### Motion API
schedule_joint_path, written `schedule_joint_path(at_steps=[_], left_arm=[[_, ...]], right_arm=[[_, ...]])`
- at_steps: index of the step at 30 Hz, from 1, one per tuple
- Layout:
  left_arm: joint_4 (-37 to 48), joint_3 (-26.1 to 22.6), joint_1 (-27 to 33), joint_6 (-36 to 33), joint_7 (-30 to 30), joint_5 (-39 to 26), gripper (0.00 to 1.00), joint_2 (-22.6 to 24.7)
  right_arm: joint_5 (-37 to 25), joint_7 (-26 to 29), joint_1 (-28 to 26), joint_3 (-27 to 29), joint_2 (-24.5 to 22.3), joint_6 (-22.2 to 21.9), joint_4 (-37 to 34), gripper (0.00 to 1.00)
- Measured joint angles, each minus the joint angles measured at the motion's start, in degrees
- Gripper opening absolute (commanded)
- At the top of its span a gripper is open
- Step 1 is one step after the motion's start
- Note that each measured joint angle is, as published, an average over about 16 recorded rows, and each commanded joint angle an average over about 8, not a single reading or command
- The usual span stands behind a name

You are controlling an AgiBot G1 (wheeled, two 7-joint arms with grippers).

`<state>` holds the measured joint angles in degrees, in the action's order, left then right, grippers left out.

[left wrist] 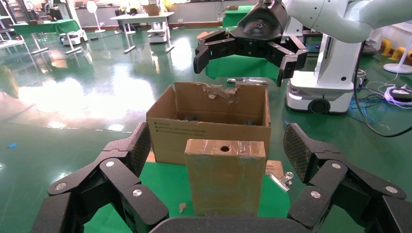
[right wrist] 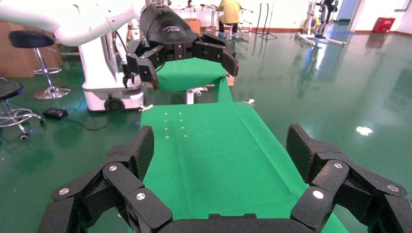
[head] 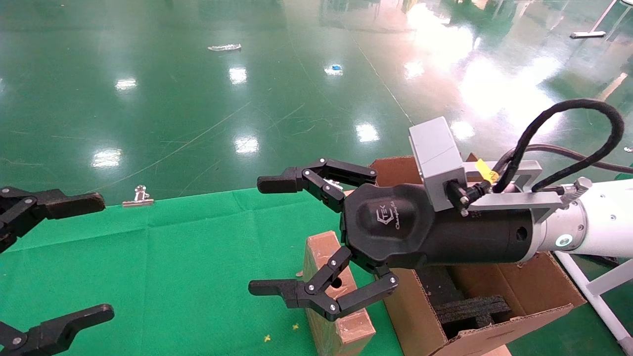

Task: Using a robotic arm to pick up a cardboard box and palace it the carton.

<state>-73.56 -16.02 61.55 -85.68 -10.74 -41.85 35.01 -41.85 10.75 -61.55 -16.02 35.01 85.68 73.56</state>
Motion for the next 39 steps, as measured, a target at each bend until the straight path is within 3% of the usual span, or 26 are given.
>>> schedule_joint_path(at_steps=[16,24,32,39], left_arm=[[0.02,-0.01,0.01,-0.01,0.01,0.00,1.00,0.00],[0.05,-0.04,0.03,-0.01,0.03,0.02,1.00,0.00],[0.06,-0.08,0.04,0.00,0.05,0.04,1.00,-0.01],[0.06,-0.11,0.05,0.01,0.07,0.06,1.00,-0.02]], right_arm=[[-2.79,0.79,-1.11,-1.33,0.06,0.00,1.07,1.00],[-13.62,5.27,-7.67,-7.88,2.20,1.51,3.11,1.00],[-27.89,12.19,-17.92,-18.98,6.06,3.50,4.15,1.00],[-36.72,15.41,-27.43,-28.20,8.18,4.25,4.25,1.00]])
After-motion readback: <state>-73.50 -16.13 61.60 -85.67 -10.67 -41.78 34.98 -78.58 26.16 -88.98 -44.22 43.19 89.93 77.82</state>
